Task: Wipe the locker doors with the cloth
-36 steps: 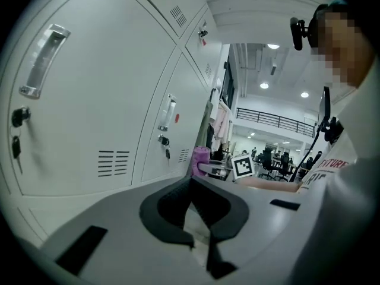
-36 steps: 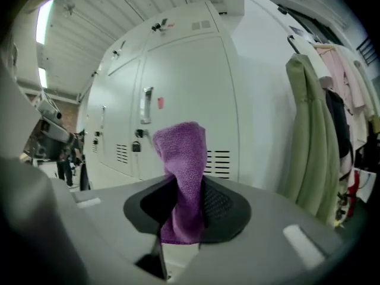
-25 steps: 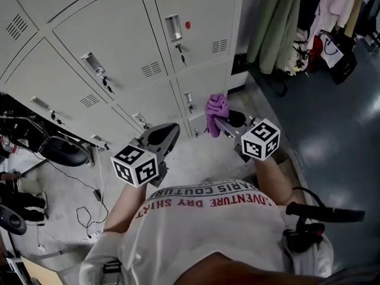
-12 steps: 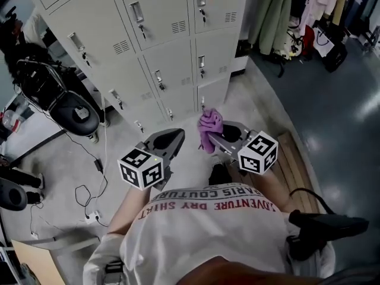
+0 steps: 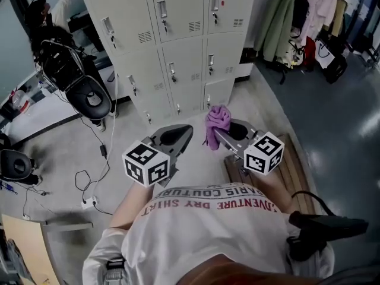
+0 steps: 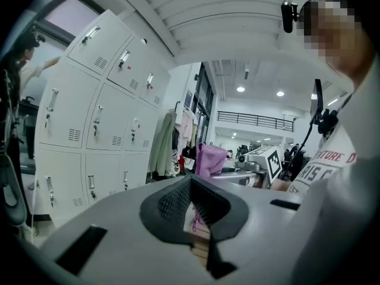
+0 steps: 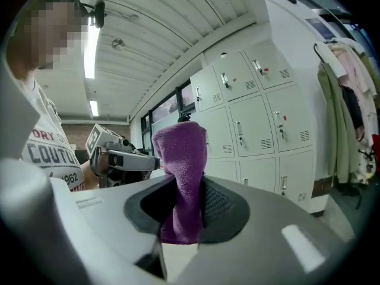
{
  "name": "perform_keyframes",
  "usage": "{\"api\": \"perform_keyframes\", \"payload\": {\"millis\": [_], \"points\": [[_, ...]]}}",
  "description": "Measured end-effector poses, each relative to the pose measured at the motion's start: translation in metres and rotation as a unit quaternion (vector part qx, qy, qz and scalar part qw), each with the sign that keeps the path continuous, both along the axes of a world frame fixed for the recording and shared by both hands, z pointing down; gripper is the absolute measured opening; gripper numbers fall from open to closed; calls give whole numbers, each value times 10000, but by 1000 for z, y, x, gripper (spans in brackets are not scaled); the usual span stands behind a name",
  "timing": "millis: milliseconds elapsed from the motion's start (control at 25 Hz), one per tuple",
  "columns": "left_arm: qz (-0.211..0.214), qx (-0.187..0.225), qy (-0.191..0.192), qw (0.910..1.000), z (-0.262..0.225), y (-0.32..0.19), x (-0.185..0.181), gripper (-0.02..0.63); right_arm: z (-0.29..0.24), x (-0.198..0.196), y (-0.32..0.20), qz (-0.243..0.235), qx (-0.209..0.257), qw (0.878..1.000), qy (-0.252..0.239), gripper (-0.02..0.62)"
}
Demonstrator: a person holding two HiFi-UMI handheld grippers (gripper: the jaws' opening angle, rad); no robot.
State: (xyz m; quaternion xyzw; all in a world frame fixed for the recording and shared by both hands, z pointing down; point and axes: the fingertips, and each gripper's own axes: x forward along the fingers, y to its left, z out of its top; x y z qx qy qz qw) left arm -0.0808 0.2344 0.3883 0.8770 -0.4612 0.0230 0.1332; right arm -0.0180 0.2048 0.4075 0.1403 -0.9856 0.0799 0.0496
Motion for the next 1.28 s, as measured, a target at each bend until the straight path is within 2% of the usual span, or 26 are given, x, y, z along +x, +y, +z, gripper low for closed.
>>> {"api": "perform_keyframes", "payload": {"millis": [200, 520, 720, 1080, 1280], "points": [[-48, -50, 64, 10000, 4, 59, 46, 0, 3, 40, 60, -132, -26, 9999, 44, 78], [53, 32, 16, 10000, 18, 163, 128, 0, 21, 122, 163, -24, -36, 10000, 29, 78], [136, 88, 6, 9999, 2, 191, 150, 0, 7, 138, 191, -17, 32, 10000, 42, 78], [39, 223, -52, 9997, -20, 204, 150, 0, -10, 141, 203, -37, 126, 9999, 35, 78], [6, 269, -75, 9996, -15, 215, 156, 0, -2, 147, 214, -74, 198, 9997, 108, 80]]}}
